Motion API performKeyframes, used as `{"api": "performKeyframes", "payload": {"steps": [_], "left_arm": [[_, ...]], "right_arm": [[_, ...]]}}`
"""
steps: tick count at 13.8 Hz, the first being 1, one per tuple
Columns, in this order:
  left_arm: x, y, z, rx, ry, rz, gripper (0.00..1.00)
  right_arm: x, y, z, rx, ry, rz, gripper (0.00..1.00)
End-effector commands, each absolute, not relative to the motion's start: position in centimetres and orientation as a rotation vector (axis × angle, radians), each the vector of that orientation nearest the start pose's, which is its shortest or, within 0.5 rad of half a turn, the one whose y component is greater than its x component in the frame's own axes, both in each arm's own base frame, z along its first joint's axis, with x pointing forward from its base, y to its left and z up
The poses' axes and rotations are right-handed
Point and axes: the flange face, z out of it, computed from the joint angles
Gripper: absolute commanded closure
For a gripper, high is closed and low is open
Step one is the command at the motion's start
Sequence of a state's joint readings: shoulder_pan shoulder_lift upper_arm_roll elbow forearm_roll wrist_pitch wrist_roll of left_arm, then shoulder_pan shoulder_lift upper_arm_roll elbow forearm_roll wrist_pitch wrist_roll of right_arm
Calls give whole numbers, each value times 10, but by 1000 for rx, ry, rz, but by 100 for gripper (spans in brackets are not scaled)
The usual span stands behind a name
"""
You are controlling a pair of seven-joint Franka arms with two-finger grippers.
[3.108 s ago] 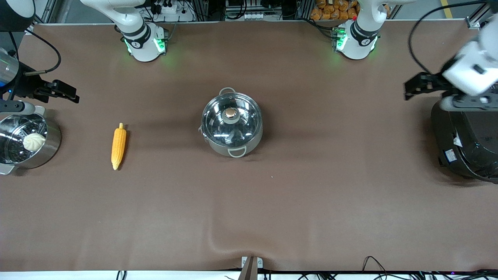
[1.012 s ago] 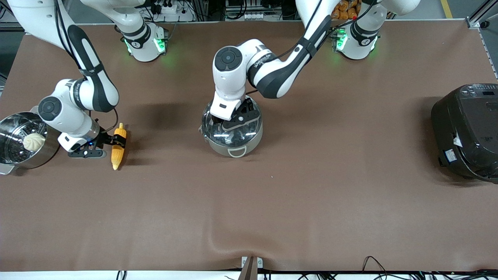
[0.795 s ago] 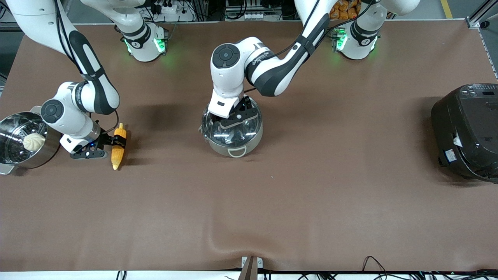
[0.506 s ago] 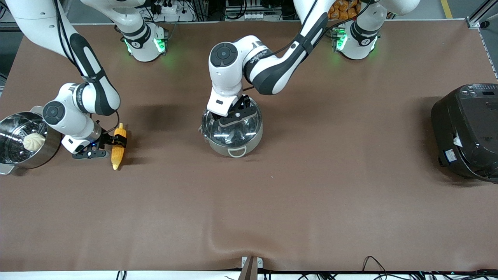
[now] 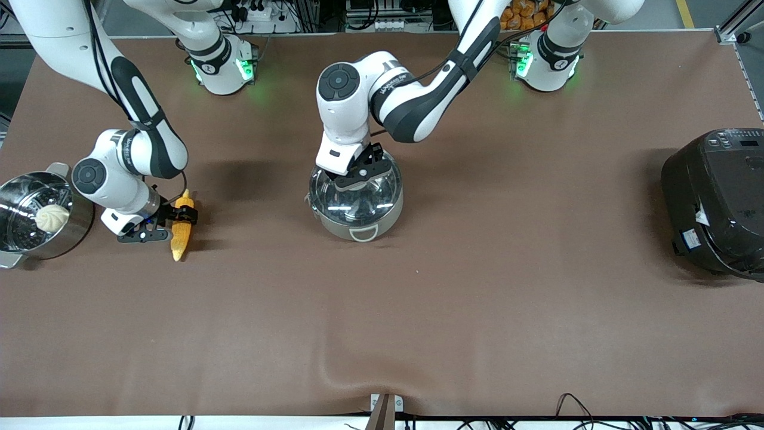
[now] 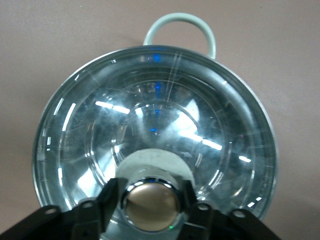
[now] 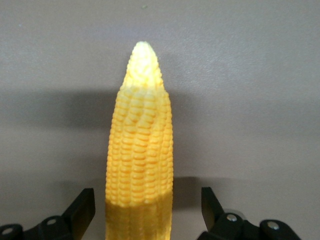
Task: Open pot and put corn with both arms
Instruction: 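Grasp the lid knob with the left gripper while the right gripper grasps the corn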
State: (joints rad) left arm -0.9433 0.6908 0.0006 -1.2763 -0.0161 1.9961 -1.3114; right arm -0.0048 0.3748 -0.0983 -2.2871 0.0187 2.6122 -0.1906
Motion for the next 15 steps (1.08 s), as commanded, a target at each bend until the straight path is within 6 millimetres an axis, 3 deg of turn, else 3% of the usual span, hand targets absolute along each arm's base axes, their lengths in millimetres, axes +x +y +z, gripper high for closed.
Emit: {"api": "performKeyframes", "payload": {"steps": [1, 2, 4, 7, 9, 11, 13, 15], "left_arm": [[434, -602, 348, -3097, -642, 20, 66], [434, -602, 347, -3095, -644, 21, 75], [434, -602, 348, -3096, -644, 18, 97], [435, -594, 371, -3088, -649, 24, 100], [448, -573, 405, -3075, -683, 32, 100], [462, -545, 442, -3062, -675, 18, 100], [482, -504, 482, -3061, -602, 12, 100], [507, -445, 518, -3059, -466, 9, 100]], "right_arm": [[520, -53, 182, -3149, -118, 85, 51], [521, -52, 183, -3149, -121, 83, 64], [522, -47, 185, -3148, -135, 78, 72], [528, -44, 196, -3146, -145, 80, 80], [541, -38, 214, -3134, -138, 101, 82], [564, -21, 258, -3107, -94, 185, 82], [593, 6, 324, -3094, -39, 286, 80], [615, 31, 380, -3101, 2, 279, 79]]}}
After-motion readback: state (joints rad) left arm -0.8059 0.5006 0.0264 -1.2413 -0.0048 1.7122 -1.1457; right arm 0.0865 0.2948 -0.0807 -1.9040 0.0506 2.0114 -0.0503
